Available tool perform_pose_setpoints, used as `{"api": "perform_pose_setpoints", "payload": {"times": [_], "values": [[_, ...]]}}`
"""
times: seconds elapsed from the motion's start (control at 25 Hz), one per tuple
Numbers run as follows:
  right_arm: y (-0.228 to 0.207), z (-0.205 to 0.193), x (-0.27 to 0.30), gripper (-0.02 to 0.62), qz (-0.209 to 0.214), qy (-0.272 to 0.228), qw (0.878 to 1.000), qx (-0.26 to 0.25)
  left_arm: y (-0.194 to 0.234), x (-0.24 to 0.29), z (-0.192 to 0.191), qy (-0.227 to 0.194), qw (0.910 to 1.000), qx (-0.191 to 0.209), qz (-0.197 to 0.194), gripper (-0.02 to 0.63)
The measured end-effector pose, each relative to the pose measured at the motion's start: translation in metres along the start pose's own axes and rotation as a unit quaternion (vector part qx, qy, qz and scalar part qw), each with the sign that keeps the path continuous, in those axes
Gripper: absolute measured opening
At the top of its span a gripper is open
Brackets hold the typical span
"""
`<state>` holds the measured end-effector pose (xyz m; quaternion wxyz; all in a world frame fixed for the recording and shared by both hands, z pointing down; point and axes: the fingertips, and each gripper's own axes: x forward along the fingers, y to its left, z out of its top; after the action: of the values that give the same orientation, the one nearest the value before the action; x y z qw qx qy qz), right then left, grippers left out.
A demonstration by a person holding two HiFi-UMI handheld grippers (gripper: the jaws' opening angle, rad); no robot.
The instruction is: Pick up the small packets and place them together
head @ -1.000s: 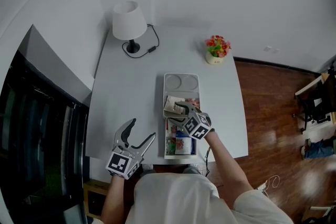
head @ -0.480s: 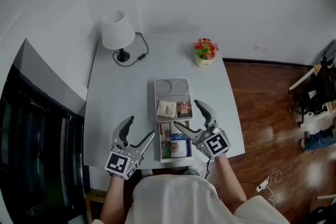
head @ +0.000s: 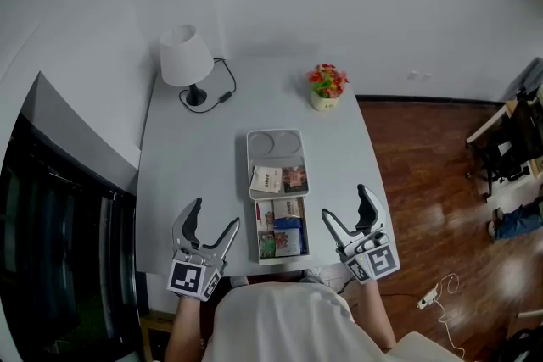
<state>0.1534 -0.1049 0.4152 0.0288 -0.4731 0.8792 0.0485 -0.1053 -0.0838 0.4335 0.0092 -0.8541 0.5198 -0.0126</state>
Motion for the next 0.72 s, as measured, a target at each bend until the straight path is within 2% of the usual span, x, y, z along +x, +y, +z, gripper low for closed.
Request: {"api": "perform_pose_setpoints", "payload": {"times": [0.24,0.72], "values": [[0.015,-0.031,-0.001,0.398,0.001,0.047,0.999,-0.004,-0.005,-0.001,-0.001,0.000,1.0000,-0.002,0.007,0.356],[0.018,-0.034,0.012,0.397,0.016,0.058,0.998,-0.003,-0.012,0.005,-0.003,0.003,1.0000,-0.007,0.002,0.356]]}}
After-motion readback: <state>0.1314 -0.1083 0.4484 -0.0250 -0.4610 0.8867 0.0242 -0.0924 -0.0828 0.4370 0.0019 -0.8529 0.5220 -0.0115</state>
